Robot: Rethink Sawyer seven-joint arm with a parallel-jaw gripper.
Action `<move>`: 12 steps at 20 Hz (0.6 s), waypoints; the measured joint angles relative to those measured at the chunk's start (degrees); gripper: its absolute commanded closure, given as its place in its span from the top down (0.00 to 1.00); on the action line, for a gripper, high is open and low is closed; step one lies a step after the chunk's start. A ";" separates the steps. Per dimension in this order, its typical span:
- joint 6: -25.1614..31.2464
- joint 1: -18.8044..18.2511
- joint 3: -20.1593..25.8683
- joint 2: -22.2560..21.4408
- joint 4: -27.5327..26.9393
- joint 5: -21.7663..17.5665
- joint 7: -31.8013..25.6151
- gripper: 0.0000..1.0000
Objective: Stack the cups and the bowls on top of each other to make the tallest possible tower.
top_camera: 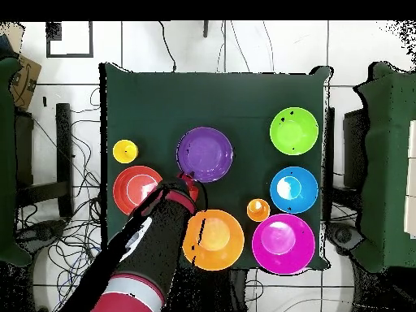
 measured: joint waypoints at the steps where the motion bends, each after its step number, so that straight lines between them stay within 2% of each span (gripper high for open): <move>1: -0.17 0.03 -0.08 0.00 0.00 0.01 0.00 0.00; 12: -1.75 0.16 -1.26 0.04 -0.07 0.00 0.00 0.00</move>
